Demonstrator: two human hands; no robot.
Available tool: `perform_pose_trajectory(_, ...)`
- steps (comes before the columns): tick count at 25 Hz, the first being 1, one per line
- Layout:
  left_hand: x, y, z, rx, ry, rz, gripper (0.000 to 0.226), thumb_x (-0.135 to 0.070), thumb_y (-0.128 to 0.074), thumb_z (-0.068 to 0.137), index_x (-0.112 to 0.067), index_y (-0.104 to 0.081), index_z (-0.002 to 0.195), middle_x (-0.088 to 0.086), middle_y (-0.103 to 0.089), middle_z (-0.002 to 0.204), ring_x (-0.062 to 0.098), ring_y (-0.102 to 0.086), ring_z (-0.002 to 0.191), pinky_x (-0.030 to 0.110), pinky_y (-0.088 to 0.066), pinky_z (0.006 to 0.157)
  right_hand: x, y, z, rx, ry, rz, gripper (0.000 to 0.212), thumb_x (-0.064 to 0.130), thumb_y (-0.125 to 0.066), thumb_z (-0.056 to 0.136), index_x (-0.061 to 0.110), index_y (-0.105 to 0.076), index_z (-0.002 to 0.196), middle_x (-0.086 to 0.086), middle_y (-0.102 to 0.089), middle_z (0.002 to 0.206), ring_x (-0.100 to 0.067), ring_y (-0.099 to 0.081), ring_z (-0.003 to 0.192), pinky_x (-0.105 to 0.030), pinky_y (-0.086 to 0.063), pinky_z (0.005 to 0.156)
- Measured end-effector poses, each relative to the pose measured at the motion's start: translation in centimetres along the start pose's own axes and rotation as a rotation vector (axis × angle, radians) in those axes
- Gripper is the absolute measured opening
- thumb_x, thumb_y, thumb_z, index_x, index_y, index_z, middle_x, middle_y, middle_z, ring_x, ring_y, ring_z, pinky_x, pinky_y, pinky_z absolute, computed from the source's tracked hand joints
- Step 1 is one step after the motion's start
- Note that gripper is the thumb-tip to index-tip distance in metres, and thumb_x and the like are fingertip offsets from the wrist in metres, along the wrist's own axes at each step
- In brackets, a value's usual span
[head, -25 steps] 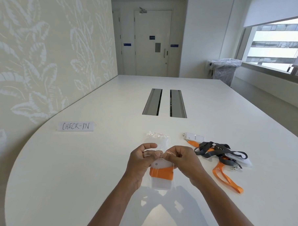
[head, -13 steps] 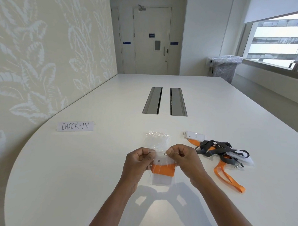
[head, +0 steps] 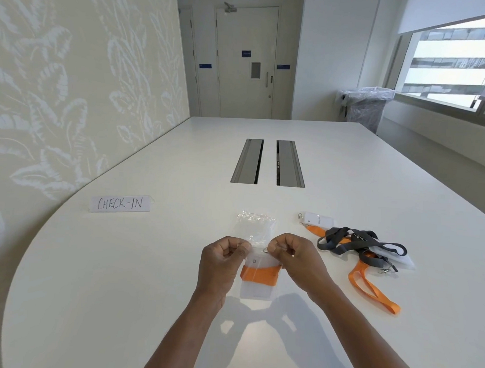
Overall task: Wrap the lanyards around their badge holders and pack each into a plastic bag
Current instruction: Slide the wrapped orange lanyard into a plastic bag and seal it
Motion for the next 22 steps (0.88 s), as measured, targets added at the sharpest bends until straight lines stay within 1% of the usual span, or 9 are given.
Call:
perform_pose_trajectory(3, -0.4, 0.0, -0.2, -0.022, -0.043, 0.014, 0.010, -0.020, -0.074, 0.089, -0.024, -0.078, 0.081, -0.002, -0.078, 0.078, 0.008, -0.071, 0.072, 0.017, -0.054, 0.064, 0.6, -0.3, -0.2, 0.001, 0.043, -0.026, 0.010, 0.033, -0.076, 0.086, 0.024, -0.073, 0.082, 0.014, -0.073, 0.079, 0.003, -0.061, 0.068, -0.012, -0.047, 0.060)
perform_pose_trajectory(6, -0.7, -0.5, -0.6, 0.000, -0.067, 0.017, 0.008, -0.028, -0.072, 0.085, -0.025, -0.078, 0.081, -0.004, -0.078, 0.079, 0.010, -0.073, 0.074, 0.017, -0.055, 0.065, 1.1, -0.9, -0.2, -0.021, 0.039, -0.014, 0.011, 0.033, -0.078, 0.083, 0.025, -0.073, 0.077, 0.012, -0.074, 0.078, 0.000, -0.066, 0.069, -0.010, -0.048, 0.056)
perform_pose_trajectory(8, -0.7, -0.5, -0.7, 0.002, -0.053, 0.007, 0.007, -0.029, -0.072, 0.085, -0.027, -0.078, 0.082, -0.003, -0.078, 0.079, 0.010, -0.074, 0.075, 0.019, -0.055, 0.067, 1.3, -1.1, -0.2, -0.038, 0.042, -0.020, 0.012, 0.031, -0.077, 0.084, 0.026, -0.073, 0.074, 0.012, -0.073, 0.076, -0.001, -0.067, 0.070, -0.009, -0.048, 0.055)
perform_pose_trajectory(11, -0.4, -0.3, -0.9, 0.010, -0.032, -0.007, 0.010, -0.023, -0.072, 0.090, -0.028, -0.078, 0.082, -0.002, -0.078, 0.079, 0.010, -0.073, 0.075, 0.023, -0.055, 0.071, 1.3, -1.1, -0.4, -0.033, 0.019, 0.034, 0.011, 0.029, -0.075, 0.085, 0.027, -0.074, 0.074, 0.009, -0.074, 0.077, -0.003, -0.068, 0.070, -0.016, -0.051, 0.060)
perform_pose_trajectory(14, -0.3, -0.3, -1.1, 0.012, -0.008, -0.023, 0.011, -0.022, -0.072, 0.091, -0.025, -0.078, 0.083, 0.000, -0.078, 0.078, 0.011, -0.073, 0.074, 0.029, -0.058, 0.074, 1.3, -1.3, -0.6, -0.051, -0.023, 0.071, 0.010, 0.025, -0.073, 0.084, 0.025, -0.073, 0.074, 0.006, -0.074, 0.076, -0.004, -0.065, 0.067, -0.024, -0.052, 0.062)
perform_pose_trajectory(16, -0.4, -0.4, -1.2, 0.041, 0.000, -0.016, 0.012, -0.022, -0.072, 0.092, -0.026, -0.078, 0.084, 0.001, -0.078, 0.079, 0.012, -0.074, 0.074, 0.030, -0.060, 0.075, 1.4, -1.3, -0.6, -0.059, -0.033, 0.062, 0.011, 0.024, -0.072, 0.084, 0.025, -0.073, 0.073, 0.004, -0.073, 0.075, -0.006, -0.064, 0.067, -0.026, -0.051, 0.062)
perform_pose_trajectory(19, -0.7, -0.4, -1.2, 0.103, 0.011, 0.006, 0.007, -0.028, -0.074, 0.088, -0.025, -0.079, 0.084, 0.000, -0.078, 0.080, 0.011, -0.074, 0.075, 0.028, -0.060, 0.072, 1.7, -1.0, -0.7, -0.045, -0.021, 0.031, 0.013, 0.024, -0.073, 0.084, 0.025, -0.073, 0.071, 0.005, -0.072, 0.074, -0.005, -0.063, 0.067, -0.022, -0.050, 0.060)
perform_pose_trajectory(21, -0.9, -0.4, -1.3, 0.137, 0.001, 0.057, 0.013, -0.034, -0.075, 0.082, -0.022, -0.079, 0.084, -0.002, -0.078, 0.082, 0.014, -0.074, 0.080, 0.029, -0.060, 0.074, 1.8, -1.1, -0.9, -0.005, -0.014, 0.009, 0.013, 0.023, -0.074, 0.083, 0.025, -0.073, 0.071, 0.007, -0.073, 0.073, -0.003, -0.064, 0.065, -0.020, -0.049, 0.058)
perform_pose_trajectory(22, -1.0, -0.4, -1.2, 0.138, -0.018, 0.101, 0.011, -0.033, -0.076, 0.082, -0.022, -0.079, 0.083, -0.004, -0.078, 0.081, 0.013, -0.074, 0.080, 0.026, -0.059, 0.073, 1.8, -1.3, -1.0, 0.012, -0.012, 0.007, 0.013, 0.022, -0.075, 0.083, 0.025, -0.073, 0.071, 0.007, -0.073, 0.073, -0.002, -0.065, 0.065, -0.019, -0.049, 0.058)
Point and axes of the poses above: each hand's wrist, its own z-axis towards the middle knuckle, its own y-axis out of the back of the hand, x = y × z, the point moved 6 cm from there along z, towards the middle knuckle
